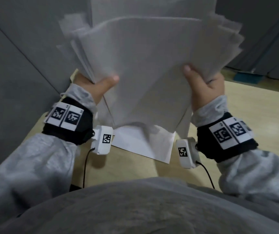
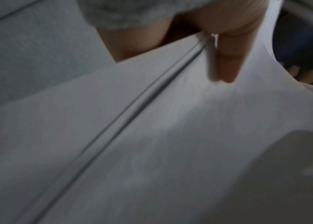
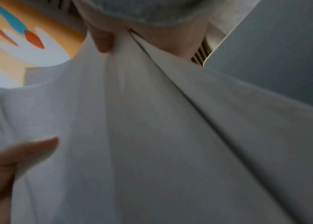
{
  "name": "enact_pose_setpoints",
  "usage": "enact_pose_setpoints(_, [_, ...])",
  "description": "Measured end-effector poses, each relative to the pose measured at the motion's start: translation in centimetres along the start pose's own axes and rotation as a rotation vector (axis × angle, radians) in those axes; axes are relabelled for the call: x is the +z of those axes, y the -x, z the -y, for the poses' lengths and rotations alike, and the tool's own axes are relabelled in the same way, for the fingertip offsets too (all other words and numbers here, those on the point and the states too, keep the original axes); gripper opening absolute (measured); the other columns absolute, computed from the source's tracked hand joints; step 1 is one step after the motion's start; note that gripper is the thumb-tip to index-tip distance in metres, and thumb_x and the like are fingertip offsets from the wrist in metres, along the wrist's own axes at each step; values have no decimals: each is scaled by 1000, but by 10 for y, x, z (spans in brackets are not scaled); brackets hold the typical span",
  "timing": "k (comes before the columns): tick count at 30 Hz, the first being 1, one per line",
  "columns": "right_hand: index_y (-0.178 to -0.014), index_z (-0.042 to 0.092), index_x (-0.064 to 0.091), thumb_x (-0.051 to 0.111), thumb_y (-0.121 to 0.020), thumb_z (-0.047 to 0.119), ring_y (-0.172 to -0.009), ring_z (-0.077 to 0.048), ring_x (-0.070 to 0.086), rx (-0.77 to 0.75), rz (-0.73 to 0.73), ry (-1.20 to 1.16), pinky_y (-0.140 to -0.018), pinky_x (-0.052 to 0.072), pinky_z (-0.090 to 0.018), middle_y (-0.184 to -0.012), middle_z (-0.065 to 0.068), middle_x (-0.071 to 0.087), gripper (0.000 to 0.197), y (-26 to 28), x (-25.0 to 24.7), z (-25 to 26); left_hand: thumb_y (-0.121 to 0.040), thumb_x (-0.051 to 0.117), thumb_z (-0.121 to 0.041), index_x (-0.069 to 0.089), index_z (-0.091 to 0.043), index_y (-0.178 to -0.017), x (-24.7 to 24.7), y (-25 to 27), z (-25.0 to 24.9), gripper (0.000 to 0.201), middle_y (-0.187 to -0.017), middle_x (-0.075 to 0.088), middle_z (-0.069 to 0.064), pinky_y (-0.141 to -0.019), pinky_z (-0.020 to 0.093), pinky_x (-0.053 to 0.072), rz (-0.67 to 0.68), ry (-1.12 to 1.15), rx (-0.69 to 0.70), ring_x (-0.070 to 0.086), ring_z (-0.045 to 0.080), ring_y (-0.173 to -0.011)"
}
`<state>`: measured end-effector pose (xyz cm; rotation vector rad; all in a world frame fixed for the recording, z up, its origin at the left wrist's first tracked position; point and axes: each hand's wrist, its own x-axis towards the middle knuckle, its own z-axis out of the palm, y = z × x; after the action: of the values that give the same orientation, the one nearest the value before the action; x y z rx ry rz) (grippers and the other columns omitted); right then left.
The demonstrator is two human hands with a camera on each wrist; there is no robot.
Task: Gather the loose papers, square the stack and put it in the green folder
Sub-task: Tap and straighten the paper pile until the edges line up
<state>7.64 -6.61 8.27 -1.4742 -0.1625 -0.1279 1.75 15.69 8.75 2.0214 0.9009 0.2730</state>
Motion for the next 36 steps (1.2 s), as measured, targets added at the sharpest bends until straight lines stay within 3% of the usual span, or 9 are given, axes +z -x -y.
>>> enact_pose_setpoints(3, [-95,27,62,66,-78,17,-86,4,66,-84,122,-55,-76,49,-14,-83,23,71,21,-1,-9,1,-57,79,-56,63,-11,-112,-6,0,8,72,-93,68,-1,-75,20,52,32,75,39,66,21,-86])
enact_pose_setpoints(7, [-100,23,62,74,-76,25,-78,5,66,139,236,250,-72,50,-17,-82,17,70,27,5,-7,-22,-72,77,-34,56,-9,-120,11,8,12,58,-113,63,4,-72,9,39,149,65,65,59,19,-107])
enact_pose_setpoints(12, [-94,17,65,68,-82,17,-72,1,65,10,17,45,-67,51,-17,-70,17,69,13,5,-1,-1,-70,74,-47,57,-19,-91,4,11,6,40,-79,61,-15,-53,-6,39,13,206,168,59,5,-70])
enact_pose_setpoints(14, [-102,13,63,70,-76,17,-84,-5,67,-67,15,-47,-75,53,-24,-82,13,71,26,2,-5,5,-58,75,-58,65,-10,-97,-5,8,2,63,-81,66,-12,-72,9,52,-8,279,230,67,8,-75])
enact_pose_setpoints(17, [-109,20,61,70,-74,22,-95,-12,66,-95,76,-32,-82,54,-29,-98,7,69,36,2,-8,6,-68,72,-33,61,6,-110,-10,10,-6,59,-88,69,-2,-69,17,53,92,439,420,69,4,-77])
enact_pose_setpoints(21, [-109,29,59,68,-78,15,-101,-12,64,-129,131,18,-85,52,-27,-104,8,67,35,3,-6,8,-76,67,-17,61,-20,-99,-12,18,-20,24,-82,69,-18,-68,16,52,152,565,587,65,0,-79])
enact_pose_setpoints(26, [-116,23,57,63,-83,6,-101,-8,63,-222,159,9,-88,52,-31,-105,13,66,38,1,-4,15,-88,61,-10,61,-12,-101,-14,23,-40,13,-74,69,-18,-59,9,47,155,556,658,63,-5,-68])
enact_pose_setpoints(31, [-126,16,48,50,-89,-6,-112,-16,57,-358,200,71,-100,47,-43,-119,7,59,44,-6,-4,22,-85,48,-2,56,-21,-79,-10,14,-41,21,-78,66,-2,-62,25,48,112,607,649,60,13,-72])
enact_pose_setpoints(36, [-106,12,56,42,-84,-12,-92,7,57,-386,100,93,-83,45,-15,-98,8,59,36,-10,-5,24,-68,34,9,44,-11,-64,-11,11,-43,23,-69,68,4,-58,23,45,128,870,486,59,18,-66])
